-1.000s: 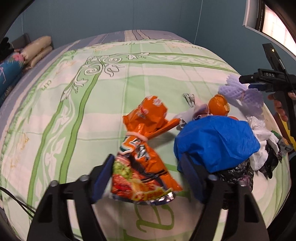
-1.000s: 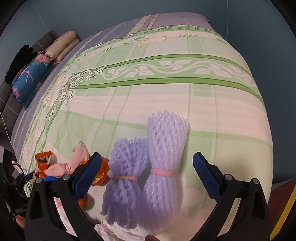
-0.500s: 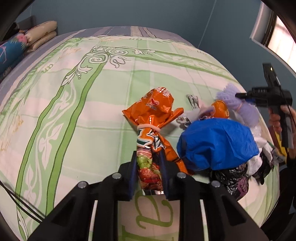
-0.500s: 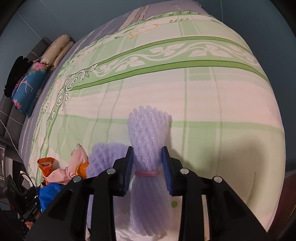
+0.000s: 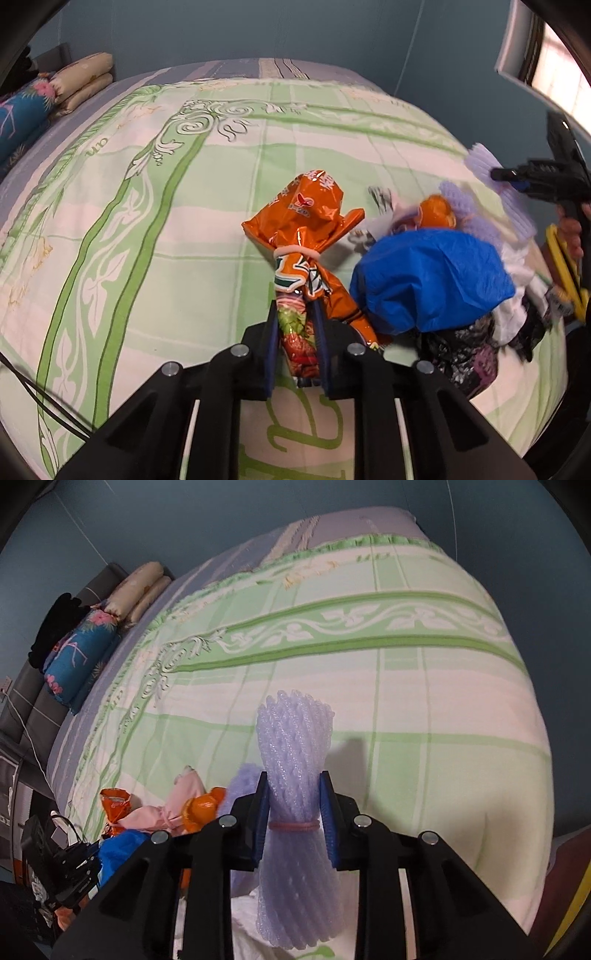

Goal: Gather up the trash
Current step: 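Carry the orange wrapper and lavender net over the yellow-rimmed bin with both tools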

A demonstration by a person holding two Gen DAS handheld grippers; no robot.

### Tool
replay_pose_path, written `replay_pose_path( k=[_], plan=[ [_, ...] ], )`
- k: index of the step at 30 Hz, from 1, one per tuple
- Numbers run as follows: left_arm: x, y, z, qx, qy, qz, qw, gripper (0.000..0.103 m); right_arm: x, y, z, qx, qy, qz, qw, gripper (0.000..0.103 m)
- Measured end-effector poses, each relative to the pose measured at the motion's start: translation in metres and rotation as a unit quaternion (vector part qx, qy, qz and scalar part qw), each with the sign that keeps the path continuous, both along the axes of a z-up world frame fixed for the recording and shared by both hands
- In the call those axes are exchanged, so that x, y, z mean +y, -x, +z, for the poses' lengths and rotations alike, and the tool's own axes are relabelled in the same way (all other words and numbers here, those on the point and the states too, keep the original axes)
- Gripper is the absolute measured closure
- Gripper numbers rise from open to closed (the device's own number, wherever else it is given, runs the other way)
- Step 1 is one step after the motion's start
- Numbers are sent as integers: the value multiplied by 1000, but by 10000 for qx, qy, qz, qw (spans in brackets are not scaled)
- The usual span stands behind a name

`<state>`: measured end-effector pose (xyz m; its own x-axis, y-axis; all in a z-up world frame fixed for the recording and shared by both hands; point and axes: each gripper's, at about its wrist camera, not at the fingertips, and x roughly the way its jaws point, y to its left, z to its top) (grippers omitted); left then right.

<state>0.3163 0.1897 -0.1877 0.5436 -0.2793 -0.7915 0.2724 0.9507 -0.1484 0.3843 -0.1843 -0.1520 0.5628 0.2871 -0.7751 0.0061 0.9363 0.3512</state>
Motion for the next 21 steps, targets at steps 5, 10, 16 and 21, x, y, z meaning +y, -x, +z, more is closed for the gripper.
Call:
replay_pose_path(
  k=[5, 10, 16, 21],
  plan=[
    [26, 7, 19, -297, 397, 356, 9981, 88, -3, 31, 36, -420, -273, 165, 9986, 79],
    [49, 25, 47, -762, 701, 758, 9917, 88, -17, 73, 69, -912, -637, 281, 9934, 79],
    [47, 63, 95, -1484, 984, 936, 9796, 88, -52, 137, 103, -1402, -1418, 264, 9796, 79],
    [11, 91, 130, -1850, 1144, 694, 9736, 88, -85, 192, 137, -2094, -1422, 142, 9673, 79]
  ],
)
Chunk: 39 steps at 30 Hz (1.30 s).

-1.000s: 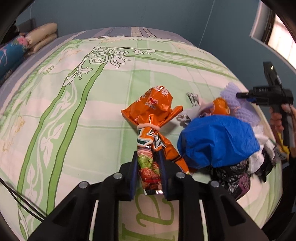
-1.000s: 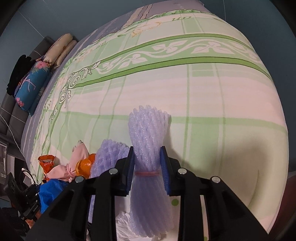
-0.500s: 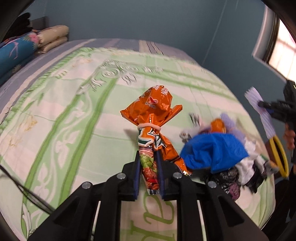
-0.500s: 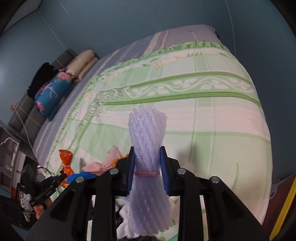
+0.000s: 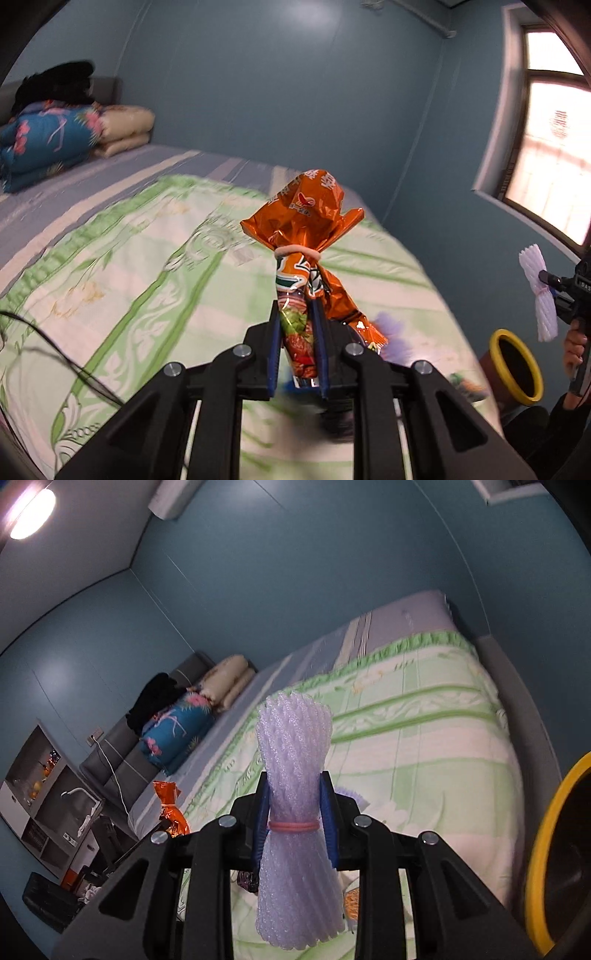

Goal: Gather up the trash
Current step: 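Carry the orange wrapper and lavender net over the yellow-rimmed bin with both tools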

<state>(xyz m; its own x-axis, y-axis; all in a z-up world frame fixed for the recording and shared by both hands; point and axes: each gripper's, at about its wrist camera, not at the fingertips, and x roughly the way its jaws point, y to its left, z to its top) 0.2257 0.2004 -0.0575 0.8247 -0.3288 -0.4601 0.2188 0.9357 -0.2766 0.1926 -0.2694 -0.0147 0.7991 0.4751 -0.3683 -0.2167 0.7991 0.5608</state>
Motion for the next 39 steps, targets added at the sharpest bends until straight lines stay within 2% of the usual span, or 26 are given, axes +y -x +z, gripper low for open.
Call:
replay_pose_path(
  k=[5, 9, 14, 19, 31, 35, 39],
  plan=[
    [-65, 24, 32, -348, -12, -470, 9983, 88, -35, 46, 33, -592, 189, -470, 9970, 78],
    [-127, 31, 55, -528, 68, -1015, 9934, 88, -54, 73, 44, -869, 463, -960, 9905, 78],
    [-195, 28, 64, -517, 185, -1648, 9848, 88, -78, 102, 58, -1146, 623, -1536, 9795, 78],
    [-256, 22, 60, -407, 161, -2193, 9747, 88, -105, 127, 66, -1328, 690, -1983, 9686, 78],
    [-382, 5, 27, 73, 49, -3289, 9443, 88, -167, 151, 53, -1069, 617, -2840, 9508, 76],
    [-416, 3, 12, 226, -6, -3531, 9353, 88, -184, 156, 48, -897, 627, -3224, 9402, 75],
    [-445, 5, -1, 385, -53, -3701, 9282, 88, -202, 158, 38, -680, 548, -3370, 9374, 75]
  ],
)
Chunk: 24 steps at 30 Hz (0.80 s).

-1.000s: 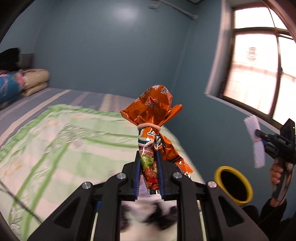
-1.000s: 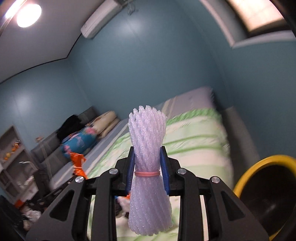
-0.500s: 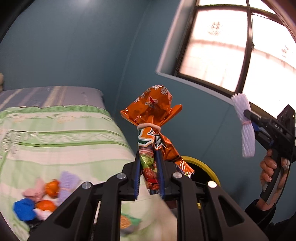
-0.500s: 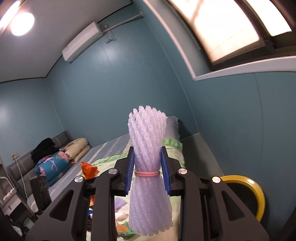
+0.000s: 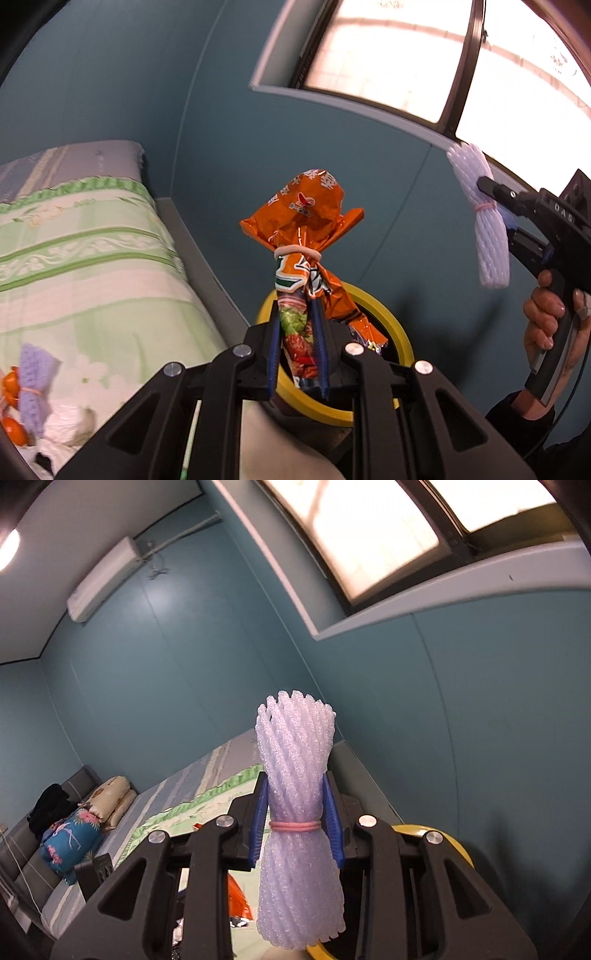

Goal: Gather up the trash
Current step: 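Carry the orange wrapper and lavender net over the yellow-rimmed bin with both tools, then open the left tool and right tool to drop both items into the bin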

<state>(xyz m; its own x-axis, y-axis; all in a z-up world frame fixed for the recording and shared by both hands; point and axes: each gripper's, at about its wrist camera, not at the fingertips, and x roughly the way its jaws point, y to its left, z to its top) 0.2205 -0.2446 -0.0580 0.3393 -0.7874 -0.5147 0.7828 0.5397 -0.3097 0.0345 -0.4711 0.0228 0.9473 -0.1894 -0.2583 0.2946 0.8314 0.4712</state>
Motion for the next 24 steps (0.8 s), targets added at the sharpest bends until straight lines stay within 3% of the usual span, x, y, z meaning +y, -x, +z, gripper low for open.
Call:
replay_pose_path(
  k=[16, 22, 24],
  plan=[
    [-81, 7, -64, 305, -747, -243, 9964, 88, -52, -46, -61, 1186, -572, -452, 9903, 75],
    [-91, 3, -77, 461, -818, -282, 9952, 88, -58, -48, -75, 1295, -708, -453, 9880, 73],
    [-92, 6, -78, 504, -810, -264, 9951, 82, -58, -54, -70, 1290, -734, -452, 9879, 67]
  ],
)
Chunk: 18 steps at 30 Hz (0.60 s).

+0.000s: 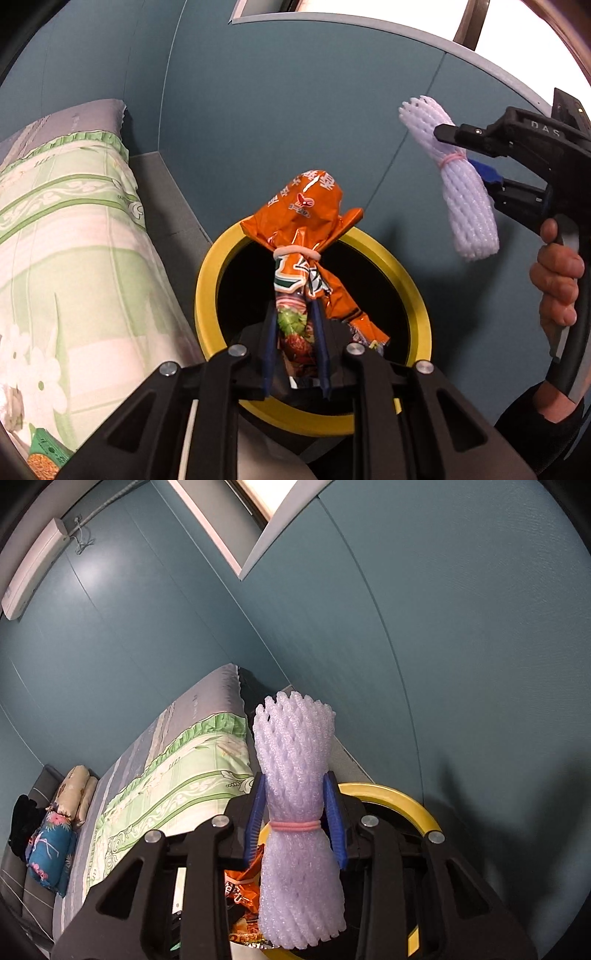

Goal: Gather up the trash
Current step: 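Open the left tool and right tool to drop both items into the bin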

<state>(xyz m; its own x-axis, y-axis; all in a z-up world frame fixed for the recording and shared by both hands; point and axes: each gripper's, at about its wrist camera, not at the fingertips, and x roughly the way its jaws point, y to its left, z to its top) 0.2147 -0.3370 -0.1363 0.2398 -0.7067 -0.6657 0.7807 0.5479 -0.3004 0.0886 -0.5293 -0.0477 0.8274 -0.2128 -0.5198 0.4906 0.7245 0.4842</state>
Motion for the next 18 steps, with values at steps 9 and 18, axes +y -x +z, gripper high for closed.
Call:
replay_pose_path(
  k=[9, 18],
  plan=[
    [17, -4, 7, -52, 206, 285, 9994, 42, 2, 4, 5, -234, -198, -123, 9995, 44],
    [73, -5, 43, -635, 438, 918, 9928, 23, 27, 19, 31, -876, 65, 159, 9960, 43]
  ],
)
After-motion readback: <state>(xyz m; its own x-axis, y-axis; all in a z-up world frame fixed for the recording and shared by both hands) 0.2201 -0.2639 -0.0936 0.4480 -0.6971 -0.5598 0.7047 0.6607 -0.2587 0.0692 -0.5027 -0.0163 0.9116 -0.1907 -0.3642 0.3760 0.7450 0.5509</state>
